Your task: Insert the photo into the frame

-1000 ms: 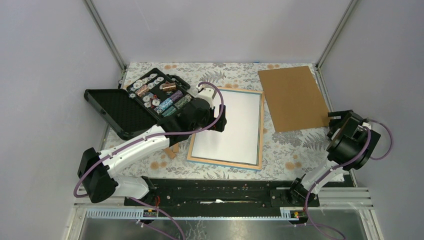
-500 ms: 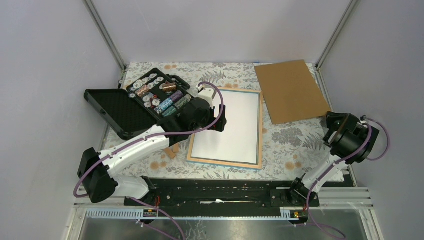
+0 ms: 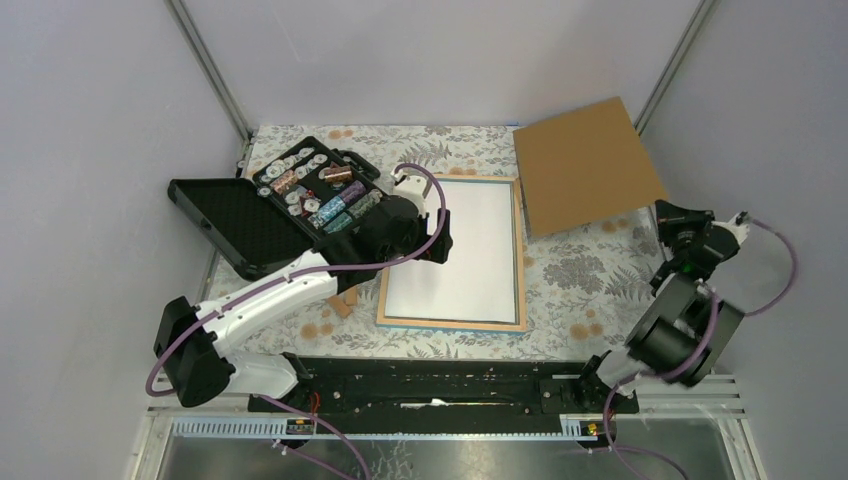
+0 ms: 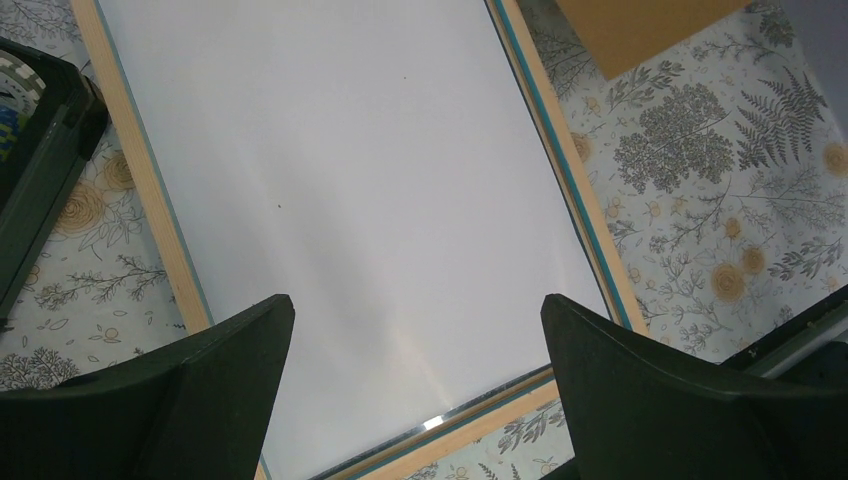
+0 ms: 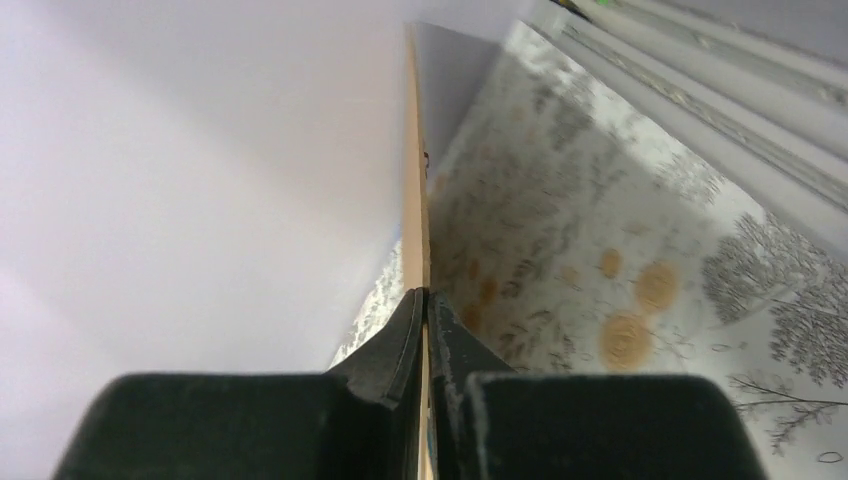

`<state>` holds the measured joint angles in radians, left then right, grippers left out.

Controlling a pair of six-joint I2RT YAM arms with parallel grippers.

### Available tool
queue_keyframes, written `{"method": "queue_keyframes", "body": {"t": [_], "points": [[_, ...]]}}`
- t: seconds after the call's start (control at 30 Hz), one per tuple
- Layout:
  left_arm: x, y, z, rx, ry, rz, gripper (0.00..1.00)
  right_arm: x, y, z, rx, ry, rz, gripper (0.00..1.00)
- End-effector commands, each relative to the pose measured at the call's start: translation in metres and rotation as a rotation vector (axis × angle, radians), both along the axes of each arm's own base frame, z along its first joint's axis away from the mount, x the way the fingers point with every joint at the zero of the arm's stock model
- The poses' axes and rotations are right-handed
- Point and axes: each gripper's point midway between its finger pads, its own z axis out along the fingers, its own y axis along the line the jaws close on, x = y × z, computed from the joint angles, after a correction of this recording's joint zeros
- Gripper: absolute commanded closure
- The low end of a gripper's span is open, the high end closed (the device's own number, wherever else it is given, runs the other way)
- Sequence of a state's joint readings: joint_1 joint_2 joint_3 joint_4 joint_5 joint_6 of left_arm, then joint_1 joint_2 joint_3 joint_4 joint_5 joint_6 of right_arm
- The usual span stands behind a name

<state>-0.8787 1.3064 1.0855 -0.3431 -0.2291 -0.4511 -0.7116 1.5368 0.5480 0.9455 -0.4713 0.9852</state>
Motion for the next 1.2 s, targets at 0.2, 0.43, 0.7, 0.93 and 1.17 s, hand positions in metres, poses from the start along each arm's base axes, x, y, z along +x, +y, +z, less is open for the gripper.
{"method": "queue_keyframes", "body": {"t": [0.2, 0.43, 0.7, 0.93, 1.17], "points": [[0.003, 0.007, 0.055, -0.118, -0.108, 0.019, 0.02, -0.046, 0.054, 0.162, -0.421, -0.009, 0.12, 1.0], [0.012, 0.024, 0.07, -0.176, -0.116, 0.074, 0.02, -0.059, 0.134, 0.225, -0.64, -0.042, 0.295, 1.0], [0.031, 0.05, 0.087, -0.246, -0.12, 0.164, 0.01, -0.089, 0.197, 0.256, -0.745, -0.187, 0.507, 1.0], [0.029, 0.054, 0.134, -0.372, -0.104, 0.155, 0.01, -0.1, 0.247, 0.258, -0.779, -0.226, 0.727, 1.0], [0.007, 0.058, 0.141, -0.517, 0.071, 0.129, 0.01, -0.11, 0.325, 0.238, -0.783, -0.207, 1.033, 1.0]]}}
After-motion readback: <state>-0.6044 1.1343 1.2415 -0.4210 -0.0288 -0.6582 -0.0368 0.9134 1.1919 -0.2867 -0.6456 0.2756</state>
